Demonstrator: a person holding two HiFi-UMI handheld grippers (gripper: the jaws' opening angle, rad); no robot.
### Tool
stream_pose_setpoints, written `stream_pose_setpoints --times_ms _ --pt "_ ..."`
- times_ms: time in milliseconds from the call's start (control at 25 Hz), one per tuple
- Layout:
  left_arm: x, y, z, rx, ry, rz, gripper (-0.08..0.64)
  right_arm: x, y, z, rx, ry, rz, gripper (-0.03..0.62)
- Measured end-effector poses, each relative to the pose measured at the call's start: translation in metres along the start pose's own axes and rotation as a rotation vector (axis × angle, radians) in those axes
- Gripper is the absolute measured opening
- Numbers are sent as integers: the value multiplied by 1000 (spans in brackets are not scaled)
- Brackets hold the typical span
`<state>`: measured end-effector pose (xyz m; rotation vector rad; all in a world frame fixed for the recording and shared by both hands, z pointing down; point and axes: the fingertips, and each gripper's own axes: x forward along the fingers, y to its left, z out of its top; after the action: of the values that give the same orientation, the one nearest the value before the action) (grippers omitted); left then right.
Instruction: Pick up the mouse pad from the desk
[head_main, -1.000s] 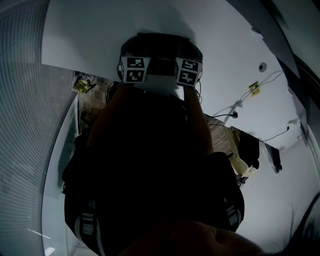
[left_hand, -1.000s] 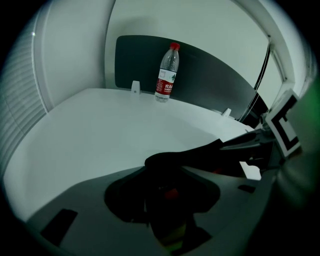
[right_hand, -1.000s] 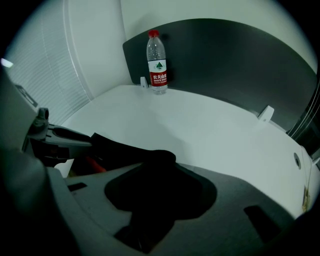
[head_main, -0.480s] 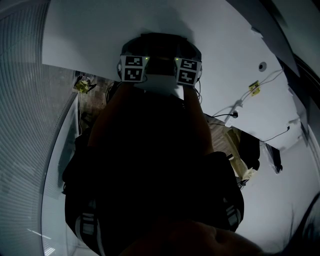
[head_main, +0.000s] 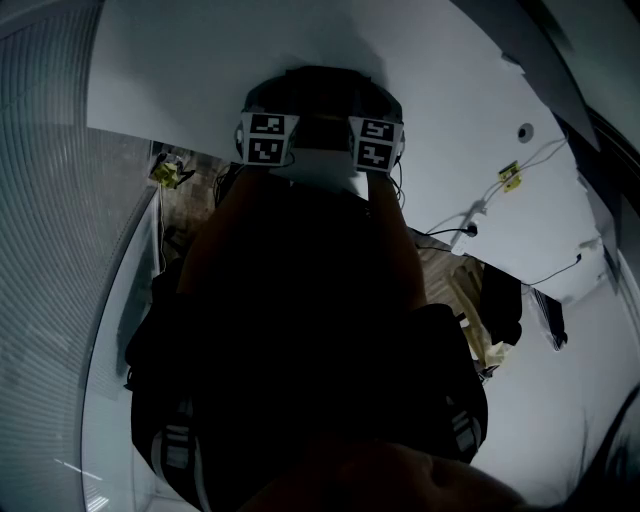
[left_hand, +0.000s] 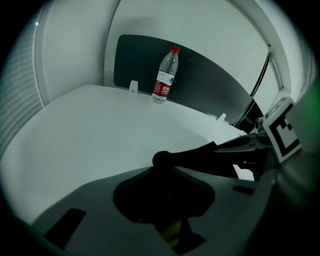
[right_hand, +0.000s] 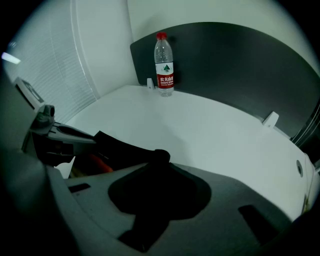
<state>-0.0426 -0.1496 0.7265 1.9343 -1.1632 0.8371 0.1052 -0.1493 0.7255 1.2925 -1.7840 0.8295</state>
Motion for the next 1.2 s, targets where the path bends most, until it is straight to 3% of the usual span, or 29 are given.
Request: stream_pose_setpoints --times_ms 1200 --pt "-35 -37 15 55 -95 -39 55 -46 -11 1 16 -114 29 54"
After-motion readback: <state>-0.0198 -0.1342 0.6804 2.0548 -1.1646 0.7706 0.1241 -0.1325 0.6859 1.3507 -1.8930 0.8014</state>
